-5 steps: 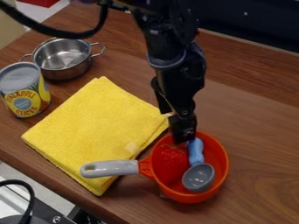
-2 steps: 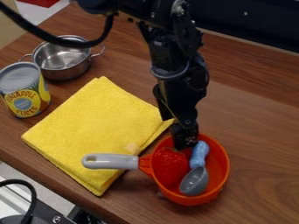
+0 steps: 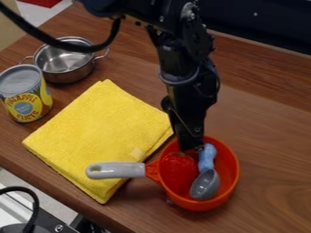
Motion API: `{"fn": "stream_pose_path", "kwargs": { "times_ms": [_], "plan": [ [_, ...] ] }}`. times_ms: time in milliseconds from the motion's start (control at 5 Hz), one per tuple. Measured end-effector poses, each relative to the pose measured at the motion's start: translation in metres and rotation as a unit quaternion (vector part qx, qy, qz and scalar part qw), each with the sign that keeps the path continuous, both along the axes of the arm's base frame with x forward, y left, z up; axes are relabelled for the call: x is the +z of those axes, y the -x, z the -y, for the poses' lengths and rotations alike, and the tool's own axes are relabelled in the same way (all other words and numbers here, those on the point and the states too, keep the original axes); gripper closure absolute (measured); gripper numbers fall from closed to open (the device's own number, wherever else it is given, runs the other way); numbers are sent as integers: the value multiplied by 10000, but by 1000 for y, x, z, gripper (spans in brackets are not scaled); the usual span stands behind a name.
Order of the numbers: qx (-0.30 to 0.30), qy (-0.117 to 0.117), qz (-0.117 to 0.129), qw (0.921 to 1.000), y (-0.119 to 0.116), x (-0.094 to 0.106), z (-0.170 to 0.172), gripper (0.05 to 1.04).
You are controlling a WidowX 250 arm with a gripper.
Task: Moved the red pot to the upper right of the table
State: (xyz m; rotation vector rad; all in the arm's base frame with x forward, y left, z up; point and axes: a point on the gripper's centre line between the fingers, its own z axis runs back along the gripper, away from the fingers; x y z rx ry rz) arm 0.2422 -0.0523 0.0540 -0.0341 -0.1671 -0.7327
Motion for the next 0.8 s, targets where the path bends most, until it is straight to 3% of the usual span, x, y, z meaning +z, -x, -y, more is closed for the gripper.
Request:
{"fn": "stream_pose_path", "kwargs": {
  "times_ms": [200, 400, 800],
  "plan": [
    [-2, 15, -9, 10000, 0, 0, 0, 895],
    [162, 96, -55, 9998, 0, -1, 3, 1014],
    [948, 416, -135, 9945, -6, 6, 6, 1029]
  ]
}}
